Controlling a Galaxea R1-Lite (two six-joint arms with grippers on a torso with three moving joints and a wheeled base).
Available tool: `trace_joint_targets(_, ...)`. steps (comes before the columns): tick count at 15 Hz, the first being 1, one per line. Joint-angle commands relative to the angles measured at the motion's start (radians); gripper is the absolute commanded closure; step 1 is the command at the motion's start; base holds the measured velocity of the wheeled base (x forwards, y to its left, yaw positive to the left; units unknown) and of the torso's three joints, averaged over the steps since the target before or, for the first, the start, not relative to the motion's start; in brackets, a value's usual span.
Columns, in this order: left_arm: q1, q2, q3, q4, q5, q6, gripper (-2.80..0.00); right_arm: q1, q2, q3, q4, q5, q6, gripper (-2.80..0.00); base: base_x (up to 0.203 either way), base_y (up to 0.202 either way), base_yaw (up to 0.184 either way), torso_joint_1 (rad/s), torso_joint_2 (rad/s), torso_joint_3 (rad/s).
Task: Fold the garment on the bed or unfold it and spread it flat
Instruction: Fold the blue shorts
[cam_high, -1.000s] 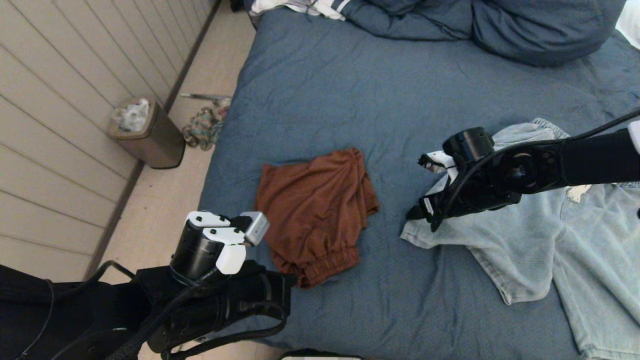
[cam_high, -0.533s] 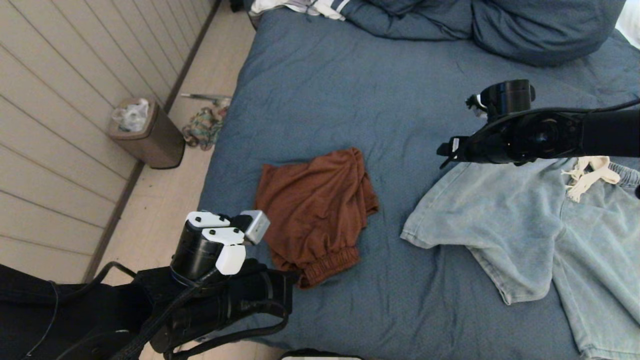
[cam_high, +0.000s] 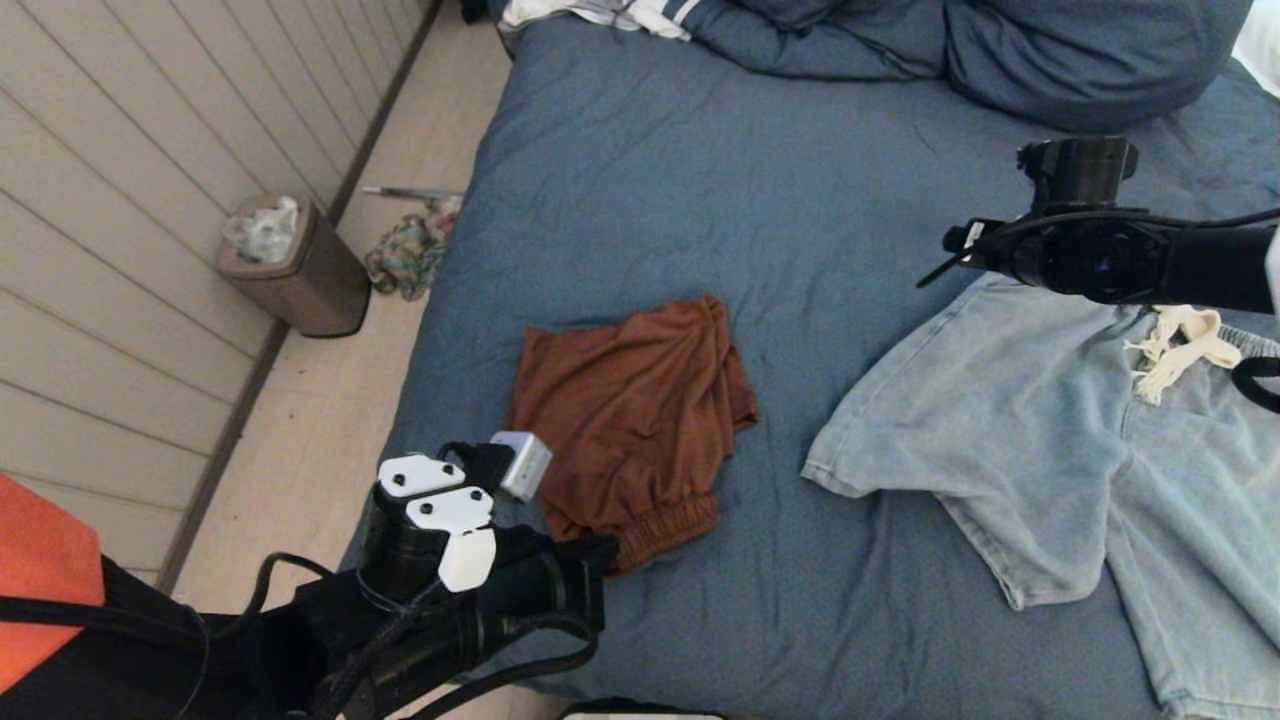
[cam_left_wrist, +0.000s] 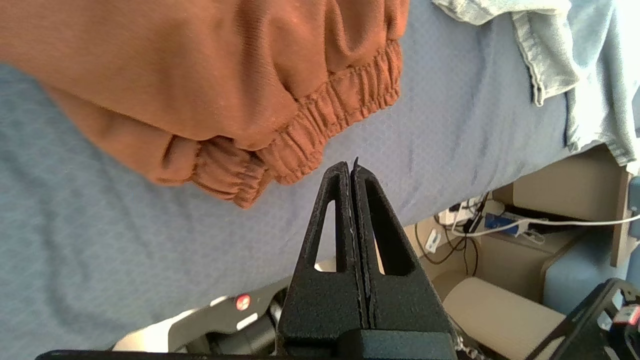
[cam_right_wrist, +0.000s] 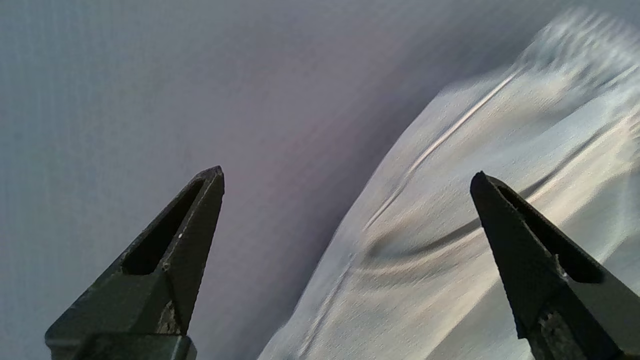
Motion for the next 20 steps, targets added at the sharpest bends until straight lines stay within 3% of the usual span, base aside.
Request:
trace_joint_targets(1,-0.005,0.028,0.012,-0.023,0.002,-0.001,0.00,-0.019,0.008,-0.001,-0.003,-0.002,0.002,-2.80,0.000,0.000,0.000,0.000,0.00,0.000)
trace_joint_targets(12,0.003,-0.080,0.011,-0.011,0.012,-0.001,0.00,-0.085,0.162,-0.006,-0.161,0.027,-0.064,-2.80,0.000,0.000,0.000,0.000,0.00,0.000)
trace_joint_targets(13,0.002,-0.080,0.011,-0.011,0.012,-0.001,0.00,-0.083,0.162,-0.006,-0.156,0.027,-0.064,0.00,0.000,0.000,0.000,0.000,0.00,0.000)
trace_joint_targets(20,0.002,-0.069,0.011,-0.011,0.012,-0.001,0.00,-0.065,0.157,-0.003,-0.160,0.018,-0.053,0.00,0.000,0.000,0.000,0.000,0.00,0.000)
